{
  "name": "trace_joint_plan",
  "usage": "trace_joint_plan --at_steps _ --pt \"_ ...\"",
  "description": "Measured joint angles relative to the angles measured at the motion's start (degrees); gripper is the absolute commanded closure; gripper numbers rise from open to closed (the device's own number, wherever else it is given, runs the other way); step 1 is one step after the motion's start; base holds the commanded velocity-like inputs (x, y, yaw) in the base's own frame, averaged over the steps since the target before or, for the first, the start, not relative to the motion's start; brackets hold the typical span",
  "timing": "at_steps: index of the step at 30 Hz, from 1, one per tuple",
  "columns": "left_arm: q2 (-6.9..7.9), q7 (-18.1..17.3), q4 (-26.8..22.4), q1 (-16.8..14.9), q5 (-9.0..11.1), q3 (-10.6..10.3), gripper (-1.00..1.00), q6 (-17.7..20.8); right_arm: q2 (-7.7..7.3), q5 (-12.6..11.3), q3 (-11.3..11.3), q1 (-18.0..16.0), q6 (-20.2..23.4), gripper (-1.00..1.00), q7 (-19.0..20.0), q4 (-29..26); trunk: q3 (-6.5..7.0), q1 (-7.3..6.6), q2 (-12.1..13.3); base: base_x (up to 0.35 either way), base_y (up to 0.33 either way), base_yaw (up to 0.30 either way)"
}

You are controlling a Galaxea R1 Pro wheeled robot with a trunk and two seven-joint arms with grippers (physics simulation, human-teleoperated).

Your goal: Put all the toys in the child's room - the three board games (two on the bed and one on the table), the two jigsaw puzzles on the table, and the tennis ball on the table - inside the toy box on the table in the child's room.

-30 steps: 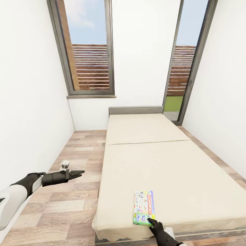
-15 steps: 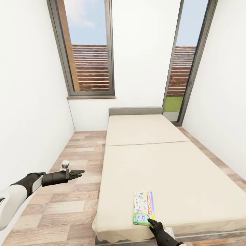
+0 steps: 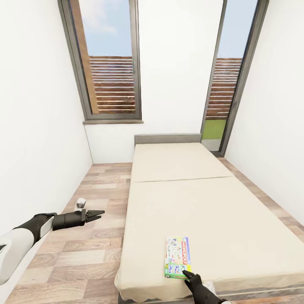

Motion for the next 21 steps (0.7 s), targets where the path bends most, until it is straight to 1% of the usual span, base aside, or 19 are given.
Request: trace_joint_plan --at_steps 13,18,21 --pt "-0.09 0.1 0.0 0.0 0.0 -0.1 -1.00 0.1 0.00 0.0 0.0 0.0 0.1 1.00 0.5 -0.2 2.34 -2.86 5.2 0.000 0.000 0.000" --pt "-0.03 0.1 0.0 0.0 0.0 -0.1 -1.00 0.1 0.13 -0.2 0.1 -0.1 0.2 1.00 2.3 -2.6 3.24 -3.96 7.2 0.000 0.000 0.000" --pt "-0.04 0.1 0.0 0.0 0.0 -0.1 -1.00 0.0 0.34 0.0 2.3 -0.1 0.5 1.00 2.7 -4.5 3.77 -4.61 8.4 0.000 0.000 0.000"
